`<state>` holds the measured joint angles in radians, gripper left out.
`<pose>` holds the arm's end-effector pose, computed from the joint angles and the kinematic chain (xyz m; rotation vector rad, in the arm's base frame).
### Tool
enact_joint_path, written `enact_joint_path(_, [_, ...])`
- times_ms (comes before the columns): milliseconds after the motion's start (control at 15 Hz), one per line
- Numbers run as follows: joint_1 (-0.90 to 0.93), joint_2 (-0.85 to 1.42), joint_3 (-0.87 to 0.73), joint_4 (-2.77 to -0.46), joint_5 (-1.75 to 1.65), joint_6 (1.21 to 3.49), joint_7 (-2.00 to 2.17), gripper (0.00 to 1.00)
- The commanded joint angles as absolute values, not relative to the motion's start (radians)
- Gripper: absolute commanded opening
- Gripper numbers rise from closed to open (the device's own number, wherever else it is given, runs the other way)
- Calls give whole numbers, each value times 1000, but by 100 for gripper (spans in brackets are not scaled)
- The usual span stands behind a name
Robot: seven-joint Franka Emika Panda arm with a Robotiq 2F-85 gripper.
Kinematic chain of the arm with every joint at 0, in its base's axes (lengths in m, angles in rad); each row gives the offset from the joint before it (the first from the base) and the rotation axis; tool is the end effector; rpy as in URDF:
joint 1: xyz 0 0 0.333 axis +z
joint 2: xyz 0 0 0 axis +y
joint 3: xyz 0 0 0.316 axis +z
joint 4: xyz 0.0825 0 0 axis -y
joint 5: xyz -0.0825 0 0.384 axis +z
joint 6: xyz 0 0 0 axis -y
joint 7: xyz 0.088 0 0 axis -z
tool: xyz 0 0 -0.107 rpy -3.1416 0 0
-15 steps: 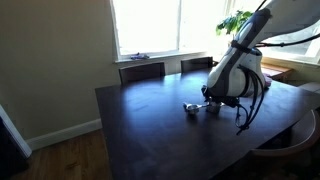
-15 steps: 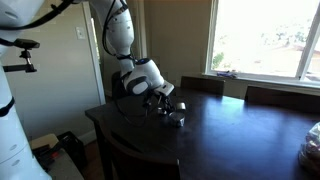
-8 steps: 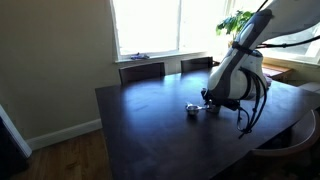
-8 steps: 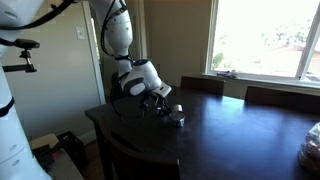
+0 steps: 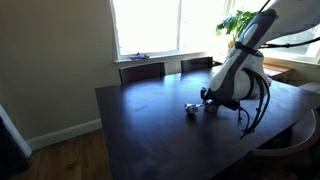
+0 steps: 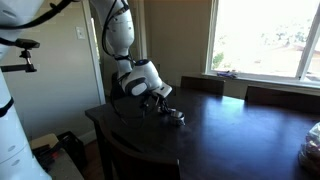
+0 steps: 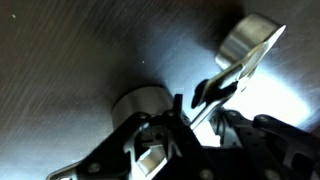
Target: Stack the cups
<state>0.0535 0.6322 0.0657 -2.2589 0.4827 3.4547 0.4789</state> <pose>0.5491 0.0118 0.1395 -2.5952 1.2287 -0.7489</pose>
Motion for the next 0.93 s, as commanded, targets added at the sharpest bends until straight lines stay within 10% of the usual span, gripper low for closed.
enact_joint_path(0, [-35,559,121,-2341,392,3455,543,61])
enact_joint_path(400, [-228,506,242,-2425,248,3455,561,98])
enact_joint_path(867, [-611,460,513,-2584,59,3454,541,100])
